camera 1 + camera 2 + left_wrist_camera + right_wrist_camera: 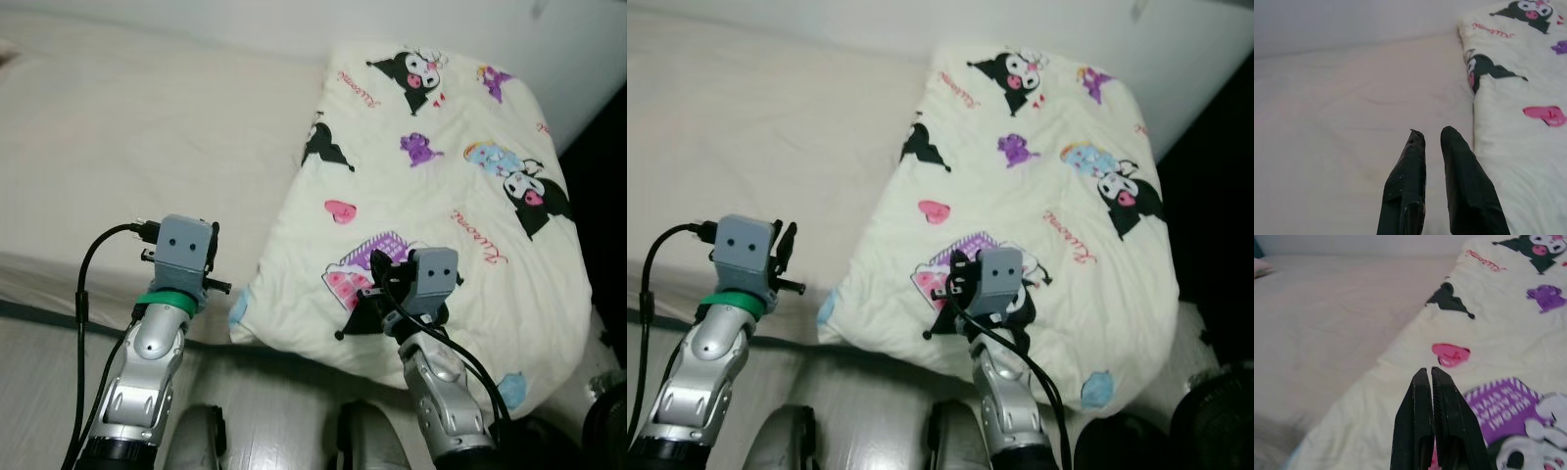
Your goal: Clean up the room
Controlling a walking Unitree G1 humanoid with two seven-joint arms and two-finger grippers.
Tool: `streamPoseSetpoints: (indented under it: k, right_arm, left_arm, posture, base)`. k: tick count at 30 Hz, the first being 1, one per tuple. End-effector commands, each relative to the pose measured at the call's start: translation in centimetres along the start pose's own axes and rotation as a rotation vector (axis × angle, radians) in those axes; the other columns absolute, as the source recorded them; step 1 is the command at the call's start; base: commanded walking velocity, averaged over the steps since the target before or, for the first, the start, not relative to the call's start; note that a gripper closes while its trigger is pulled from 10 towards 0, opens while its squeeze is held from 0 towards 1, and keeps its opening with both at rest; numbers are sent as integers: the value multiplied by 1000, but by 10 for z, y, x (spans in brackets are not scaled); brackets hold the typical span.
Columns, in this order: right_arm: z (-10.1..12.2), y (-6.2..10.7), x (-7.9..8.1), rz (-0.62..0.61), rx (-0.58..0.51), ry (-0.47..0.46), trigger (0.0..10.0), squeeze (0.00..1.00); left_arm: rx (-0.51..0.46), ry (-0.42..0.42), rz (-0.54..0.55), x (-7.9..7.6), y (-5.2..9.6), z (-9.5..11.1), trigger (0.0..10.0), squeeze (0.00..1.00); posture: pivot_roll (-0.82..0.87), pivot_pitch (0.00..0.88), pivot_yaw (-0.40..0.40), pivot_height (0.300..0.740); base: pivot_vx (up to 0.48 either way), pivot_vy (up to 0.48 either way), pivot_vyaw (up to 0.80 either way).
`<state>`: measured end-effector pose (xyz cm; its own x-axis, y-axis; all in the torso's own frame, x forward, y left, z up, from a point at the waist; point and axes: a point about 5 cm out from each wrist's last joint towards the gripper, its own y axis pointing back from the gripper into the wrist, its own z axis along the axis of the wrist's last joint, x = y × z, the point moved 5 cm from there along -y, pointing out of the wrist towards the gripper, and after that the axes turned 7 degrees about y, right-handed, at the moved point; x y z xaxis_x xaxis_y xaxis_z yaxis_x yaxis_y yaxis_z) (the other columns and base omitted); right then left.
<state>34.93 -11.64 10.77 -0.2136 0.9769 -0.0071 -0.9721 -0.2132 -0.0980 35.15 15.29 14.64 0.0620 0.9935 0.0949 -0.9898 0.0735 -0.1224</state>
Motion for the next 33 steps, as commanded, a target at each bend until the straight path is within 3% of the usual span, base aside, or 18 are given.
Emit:
streamPoseSetpoints:
  k: [1, 13, 18, 21, 22, 26, 28, 29, 31, 33]
  right_arm:
    - [-6, 2, -3, -10, 19, -9, 10000, 0]
    - [-17, 0, 2, -2, 48, -14, 10000, 0]
    - [-30, -1, -11, -36, 98, 6, 10000, 0]
    - [-58, 5, -21, -83, 204, 13, 10000, 0]
    - [-58, 5, -21, -83, 204, 13, 10000, 0]
    - [-108, 26, 7, -16, 400, 12, 10000, 0]
    - [-126, 38, 36, 90, 485, 61, 10000, 0]
    - [-126, 38, 36, 90, 485, 61, 10000, 0]
    - [-133, 43, 52, 154, 512, 66, 10000, 0]
    - [-135, 43, 50, 158, 525, 56, 10000, 0]
  left_arm:
    - [11, 2, -8, -4, 1, -5, 10000, 0]
    - [36, 13, -21, -8, 2, -12, 10000, 0]
    - [87, 12, -25, -8, 5, -29, 10000, 0]
    - [177, 29, -51, -7, 9, -50, 10000, 0]
    - [177, 29, -51, -7, 9, -50, 10000, 0]
    - [347, 42, -108, -10, 11, -85, 10000, 0]
    - [381, -43, -189, -17, 12, -97, 10000, 0]
    - [381, -43, -189, -17, 12, -97, 10000, 0]
    - [442, -87, -255, -23, 20, -114, 10000, 0]
    - [484, -118, -292, -26, 28, -126, 10000, 0]
  posture:
    - [50, 30, -37, 686]
    - [71, 14, -30, 726]
    - [80, 10, -28, 740]
    - [76, 5, -8, 740]
    - [76, 5, -8, 740]
    - [45, 0, 23, 740]
    - [25, 0, 41, 740]
    - [25, 0, 41, 740]
    - [21, 0, 41, 740]
    - [21, 0, 40, 740]
  base:
    - [0, 0, 0]
    - [0, 0, 0]
    - [0, 0, 0]
    - [0, 0, 0]
    - [0, 0, 0]
    - [0, 0, 0]
    - [0, 0, 0]
    - [0, 0, 0]
    - [0, 0, 0]
    - [0, 0, 0]
